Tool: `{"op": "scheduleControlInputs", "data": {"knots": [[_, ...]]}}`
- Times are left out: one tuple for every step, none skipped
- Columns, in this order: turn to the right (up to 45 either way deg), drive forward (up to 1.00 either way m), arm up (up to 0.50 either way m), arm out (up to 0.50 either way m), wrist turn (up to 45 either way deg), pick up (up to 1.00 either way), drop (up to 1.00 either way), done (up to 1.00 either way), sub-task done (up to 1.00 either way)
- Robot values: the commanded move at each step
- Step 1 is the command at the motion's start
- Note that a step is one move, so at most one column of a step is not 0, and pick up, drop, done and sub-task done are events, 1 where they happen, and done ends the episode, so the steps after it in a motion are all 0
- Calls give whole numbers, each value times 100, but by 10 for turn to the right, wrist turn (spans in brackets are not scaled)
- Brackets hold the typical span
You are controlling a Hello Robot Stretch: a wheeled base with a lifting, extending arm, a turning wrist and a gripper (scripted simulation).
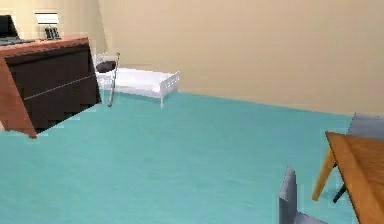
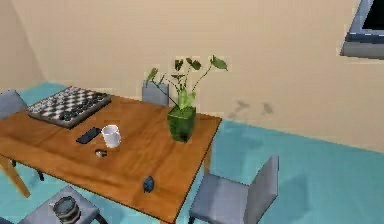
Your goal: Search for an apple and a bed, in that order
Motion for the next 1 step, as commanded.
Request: {"op": "scheduleControlInputs", "data": {"knots": [[0,100,0,0,0,0,0,0,0]]}}
